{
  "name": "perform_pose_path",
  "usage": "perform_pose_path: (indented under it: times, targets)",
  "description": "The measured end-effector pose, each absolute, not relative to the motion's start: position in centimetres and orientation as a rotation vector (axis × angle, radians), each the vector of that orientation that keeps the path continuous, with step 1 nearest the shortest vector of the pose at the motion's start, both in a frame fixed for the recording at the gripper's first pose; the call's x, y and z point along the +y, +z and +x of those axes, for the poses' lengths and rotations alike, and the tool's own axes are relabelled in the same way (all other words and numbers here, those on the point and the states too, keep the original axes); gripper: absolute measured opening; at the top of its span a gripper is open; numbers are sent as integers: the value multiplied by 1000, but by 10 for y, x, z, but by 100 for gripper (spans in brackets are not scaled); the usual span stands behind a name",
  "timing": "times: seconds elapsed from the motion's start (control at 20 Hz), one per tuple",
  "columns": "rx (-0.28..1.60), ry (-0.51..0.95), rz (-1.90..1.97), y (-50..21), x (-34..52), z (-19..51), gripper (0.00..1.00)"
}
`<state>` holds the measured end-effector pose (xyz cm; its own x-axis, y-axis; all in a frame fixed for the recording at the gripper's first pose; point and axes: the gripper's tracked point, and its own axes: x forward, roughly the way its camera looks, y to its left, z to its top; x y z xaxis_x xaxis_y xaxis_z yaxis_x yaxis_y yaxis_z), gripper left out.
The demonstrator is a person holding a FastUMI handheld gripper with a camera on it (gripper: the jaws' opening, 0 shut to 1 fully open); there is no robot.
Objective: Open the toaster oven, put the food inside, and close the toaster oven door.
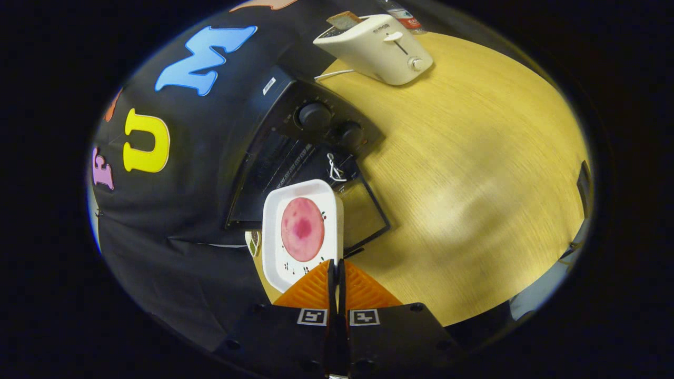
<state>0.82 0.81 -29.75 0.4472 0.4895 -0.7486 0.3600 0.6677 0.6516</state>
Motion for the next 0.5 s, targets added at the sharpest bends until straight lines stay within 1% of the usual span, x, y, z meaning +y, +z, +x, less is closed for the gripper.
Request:
perform_pose_path:
  times: [0.25,0.5]
  targets:
    - [1110,87,964,-309,36,43,2]
    - [1025,9,1060,-321,47,82,2]
